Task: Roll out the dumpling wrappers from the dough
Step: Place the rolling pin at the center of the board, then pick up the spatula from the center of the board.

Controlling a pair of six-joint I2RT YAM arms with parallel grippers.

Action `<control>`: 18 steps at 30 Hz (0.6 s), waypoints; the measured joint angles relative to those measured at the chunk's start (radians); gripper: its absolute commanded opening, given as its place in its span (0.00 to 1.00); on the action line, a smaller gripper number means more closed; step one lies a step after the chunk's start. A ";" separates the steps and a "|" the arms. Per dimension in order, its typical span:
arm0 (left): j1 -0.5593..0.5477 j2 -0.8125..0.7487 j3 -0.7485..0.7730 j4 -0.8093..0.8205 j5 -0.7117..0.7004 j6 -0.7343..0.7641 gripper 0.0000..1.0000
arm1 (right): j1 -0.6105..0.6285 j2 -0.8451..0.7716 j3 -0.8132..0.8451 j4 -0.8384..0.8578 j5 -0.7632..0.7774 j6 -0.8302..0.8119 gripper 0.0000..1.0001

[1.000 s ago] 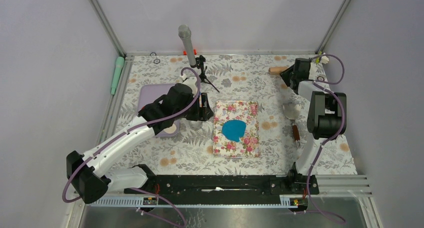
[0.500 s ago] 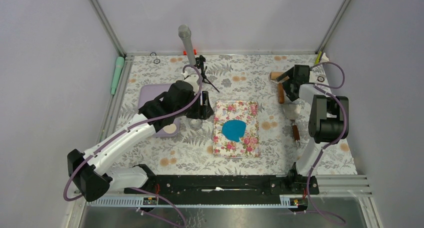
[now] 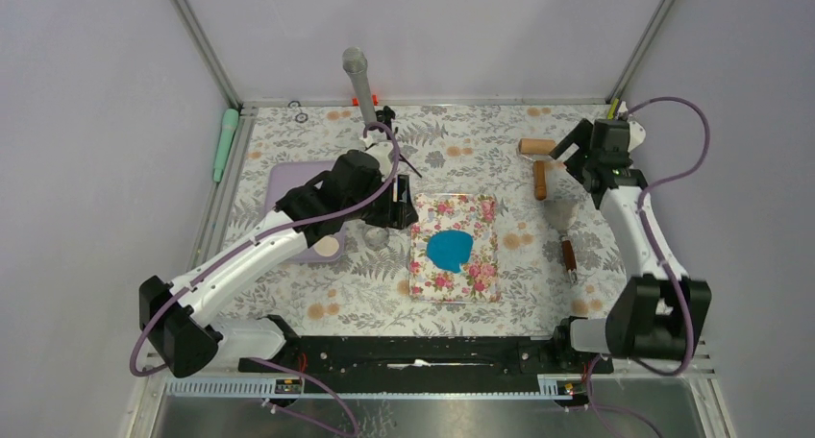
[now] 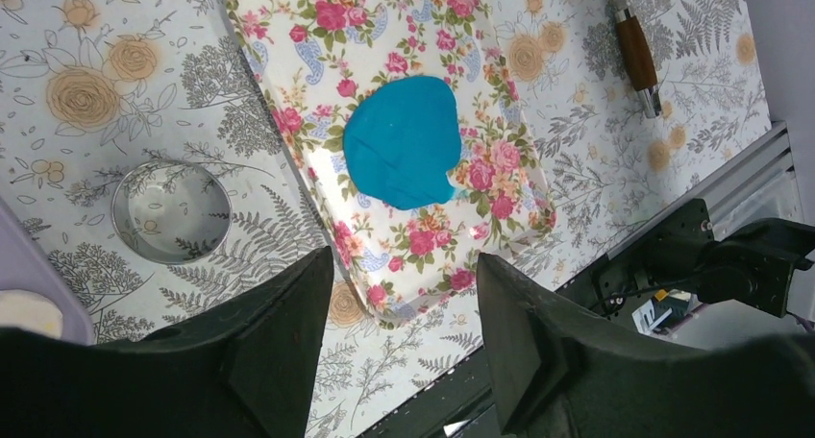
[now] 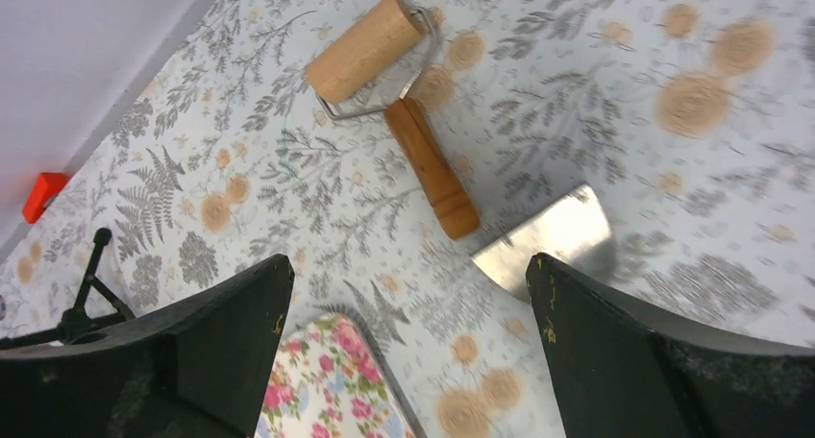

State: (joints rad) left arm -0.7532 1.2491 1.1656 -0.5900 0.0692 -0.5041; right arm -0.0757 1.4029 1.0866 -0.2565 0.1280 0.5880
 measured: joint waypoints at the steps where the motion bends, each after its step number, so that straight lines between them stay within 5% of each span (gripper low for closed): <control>1: -0.001 0.003 0.001 -0.002 0.002 0.000 0.61 | 0.000 -0.055 -0.012 -0.029 0.014 -0.010 1.00; 8: -0.003 0.011 0.012 -0.011 0.007 0.011 0.74 | -0.027 -0.234 -0.197 -0.228 0.094 -0.053 1.00; 18: -0.003 0.011 0.016 -0.023 0.016 -0.002 0.83 | -0.134 -0.041 -0.219 -0.409 0.034 -0.122 0.99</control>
State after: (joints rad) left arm -0.7567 1.2602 1.1816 -0.6132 0.0849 -0.5060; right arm -0.2096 1.3617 0.8673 -0.6655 0.1616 0.4664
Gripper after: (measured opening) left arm 0.826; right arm 0.993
